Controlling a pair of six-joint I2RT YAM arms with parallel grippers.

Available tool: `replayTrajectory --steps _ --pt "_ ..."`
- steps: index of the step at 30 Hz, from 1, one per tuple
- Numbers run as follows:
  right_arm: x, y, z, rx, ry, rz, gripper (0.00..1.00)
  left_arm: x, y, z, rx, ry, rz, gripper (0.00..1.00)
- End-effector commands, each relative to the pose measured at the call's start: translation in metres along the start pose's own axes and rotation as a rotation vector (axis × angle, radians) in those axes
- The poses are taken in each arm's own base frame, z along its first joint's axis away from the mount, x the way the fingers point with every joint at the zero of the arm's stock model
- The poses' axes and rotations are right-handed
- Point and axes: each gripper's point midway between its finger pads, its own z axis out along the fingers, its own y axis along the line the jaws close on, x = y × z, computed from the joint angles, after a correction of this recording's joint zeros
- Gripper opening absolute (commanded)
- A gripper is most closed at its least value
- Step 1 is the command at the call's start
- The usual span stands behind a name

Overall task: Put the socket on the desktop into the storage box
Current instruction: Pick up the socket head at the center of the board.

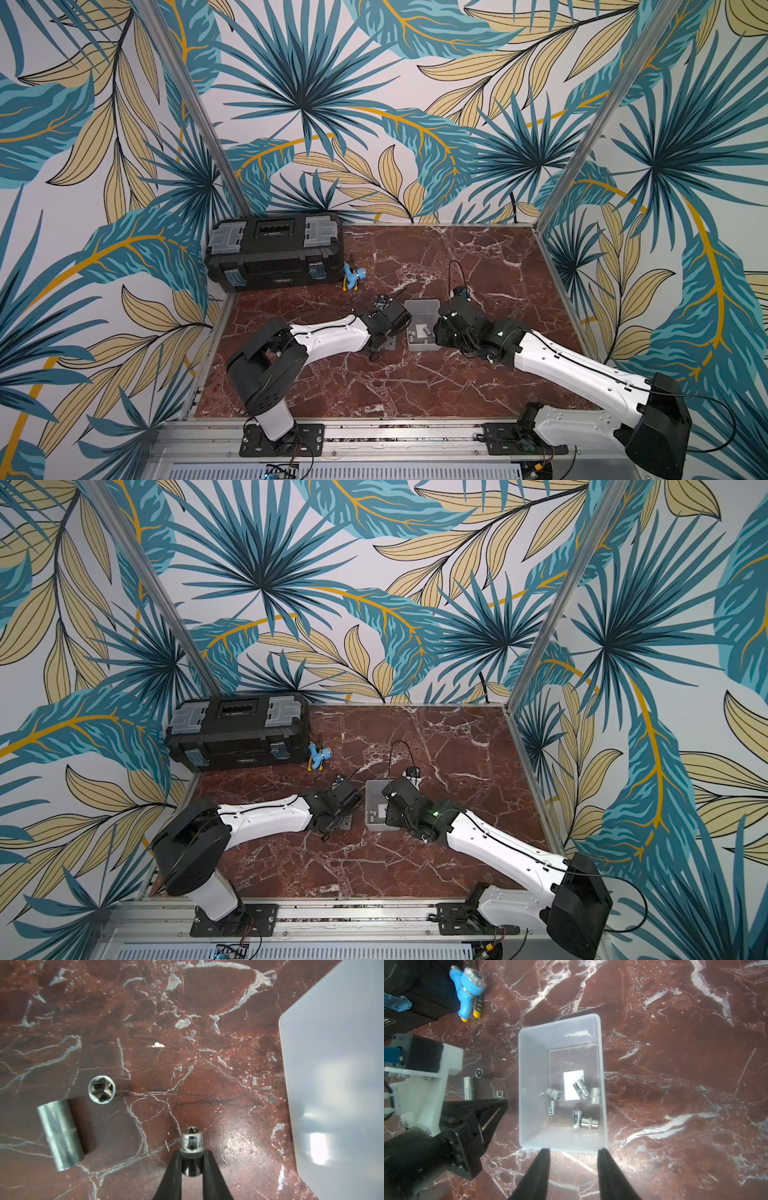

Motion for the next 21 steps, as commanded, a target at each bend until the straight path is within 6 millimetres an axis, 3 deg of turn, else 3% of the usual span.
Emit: replayTrajectory --steps 1,7,12,16,21 --pt "0.005 -0.009 0.0 0.027 0.01 0.005 0.42 0.001 0.001 -0.005 0.018 -0.017 0.009 0.0" --pt "0.006 -0.008 0.001 0.024 0.014 0.005 0.42 0.003 -0.002 -0.007 0.058 -0.025 0.004 0.0" --pt "0.006 -0.005 0.0 0.008 0.018 0.007 0.42 -0.004 -0.017 -0.024 0.188 -0.086 0.026 0.0" --pt "0.005 0.002 -0.001 -0.027 0.021 0.017 0.42 -0.012 -0.025 -0.047 0.285 -0.153 0.064 0.0" --pt "0.0 0.028 -0.011 -0.162 0.029 0.04 0.43 -0.029 -0.042 -0.097 0.479 -0.306 0.121 0.0"
